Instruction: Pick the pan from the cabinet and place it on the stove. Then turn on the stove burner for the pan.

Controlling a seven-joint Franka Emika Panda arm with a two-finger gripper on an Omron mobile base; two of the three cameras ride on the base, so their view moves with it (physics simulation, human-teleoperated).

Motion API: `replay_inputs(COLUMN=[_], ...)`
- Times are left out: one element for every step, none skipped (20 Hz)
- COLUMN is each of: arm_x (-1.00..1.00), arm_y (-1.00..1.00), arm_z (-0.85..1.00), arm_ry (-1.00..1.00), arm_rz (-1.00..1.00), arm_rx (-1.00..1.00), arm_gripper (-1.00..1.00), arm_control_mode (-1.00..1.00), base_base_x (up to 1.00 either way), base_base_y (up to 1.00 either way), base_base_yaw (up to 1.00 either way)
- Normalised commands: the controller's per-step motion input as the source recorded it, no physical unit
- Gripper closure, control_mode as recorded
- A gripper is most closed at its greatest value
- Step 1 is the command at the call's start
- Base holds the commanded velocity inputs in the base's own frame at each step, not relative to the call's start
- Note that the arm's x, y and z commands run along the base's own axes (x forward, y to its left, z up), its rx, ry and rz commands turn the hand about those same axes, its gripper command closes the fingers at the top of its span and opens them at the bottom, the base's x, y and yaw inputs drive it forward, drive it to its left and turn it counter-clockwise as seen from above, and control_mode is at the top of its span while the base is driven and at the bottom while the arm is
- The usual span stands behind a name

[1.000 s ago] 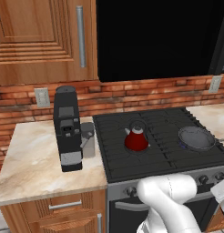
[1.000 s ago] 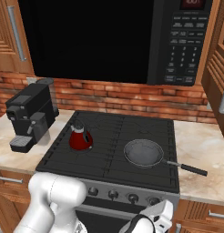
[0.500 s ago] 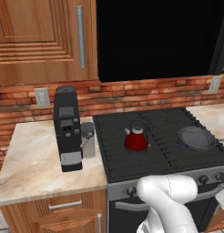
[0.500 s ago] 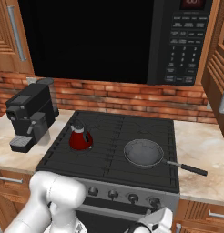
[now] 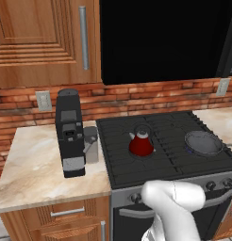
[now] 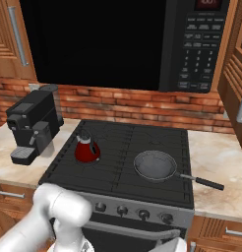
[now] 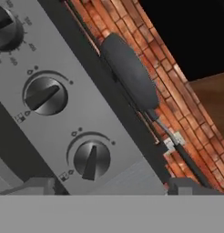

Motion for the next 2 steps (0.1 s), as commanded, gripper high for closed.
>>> replay_inputs(arm_x=[-0.42,-0.33], arm_y=[0.02,0.05], arm_z=[0.33,0.38], arm_ry=[0.02,0.02], arm_rz=[0.02,0.02], arm_rx=[0.00,0.00], arm_gripper=[-1.00,-1.00], arm_control_mode=[-1.00,-1.00], base_base_x=[0.00,0.00], base_base_y=[0.00,0.00], base_base_yaw=[0.00,0.00])
